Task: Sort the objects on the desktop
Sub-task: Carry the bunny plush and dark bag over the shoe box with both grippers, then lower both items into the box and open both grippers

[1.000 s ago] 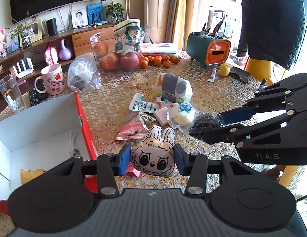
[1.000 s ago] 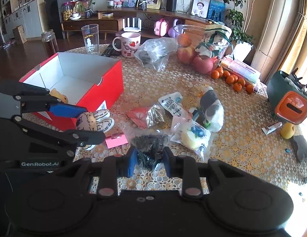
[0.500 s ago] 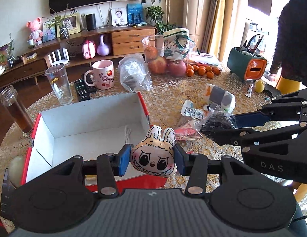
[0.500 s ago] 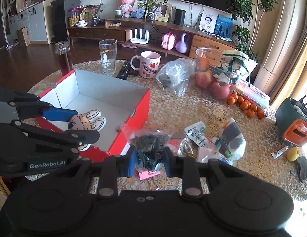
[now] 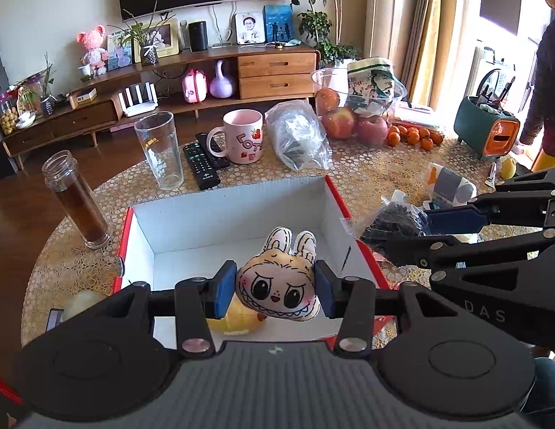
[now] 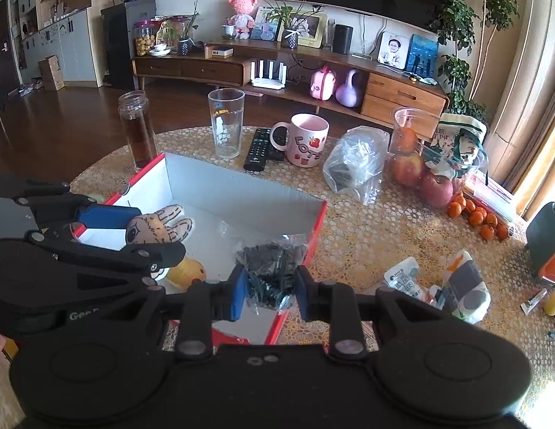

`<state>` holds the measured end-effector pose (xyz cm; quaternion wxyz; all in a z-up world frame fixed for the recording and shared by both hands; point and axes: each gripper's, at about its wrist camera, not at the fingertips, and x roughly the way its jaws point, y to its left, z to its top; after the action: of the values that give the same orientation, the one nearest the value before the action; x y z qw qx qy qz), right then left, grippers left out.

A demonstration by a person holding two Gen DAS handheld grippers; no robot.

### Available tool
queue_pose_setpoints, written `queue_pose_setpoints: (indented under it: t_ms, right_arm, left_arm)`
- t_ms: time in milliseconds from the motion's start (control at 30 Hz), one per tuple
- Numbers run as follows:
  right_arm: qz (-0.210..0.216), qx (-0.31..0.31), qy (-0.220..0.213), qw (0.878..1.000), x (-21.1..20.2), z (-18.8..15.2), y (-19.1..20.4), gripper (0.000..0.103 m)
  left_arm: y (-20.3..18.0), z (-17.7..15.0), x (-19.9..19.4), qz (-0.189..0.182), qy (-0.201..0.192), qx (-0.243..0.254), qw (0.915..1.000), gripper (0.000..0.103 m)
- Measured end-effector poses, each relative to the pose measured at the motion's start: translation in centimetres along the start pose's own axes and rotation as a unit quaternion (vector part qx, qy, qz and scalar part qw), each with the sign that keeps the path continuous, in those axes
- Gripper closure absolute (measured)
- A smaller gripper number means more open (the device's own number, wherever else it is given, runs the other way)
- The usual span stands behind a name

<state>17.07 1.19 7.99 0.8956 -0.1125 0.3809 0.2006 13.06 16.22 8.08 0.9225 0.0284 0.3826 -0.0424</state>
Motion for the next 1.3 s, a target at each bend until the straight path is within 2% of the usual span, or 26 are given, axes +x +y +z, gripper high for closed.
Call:
queue_pose_setpoints:
  t_ms: [700,1300]
  right_arm:
    - [0.016,-0.006,0.058,0.998,9.2,2.0,3.6,0.075]
    - [0.015,-0.011,0.107,0.994,14.9,1.2,4.0,0.075]
  left_arm:
    - [6.6,0.2,8.8,0.018,0.052,-0.022,0.9982,0.058]
    - [8.5,-0.9,14.8,0.005,0.108,-0.014,0.994,0.058]
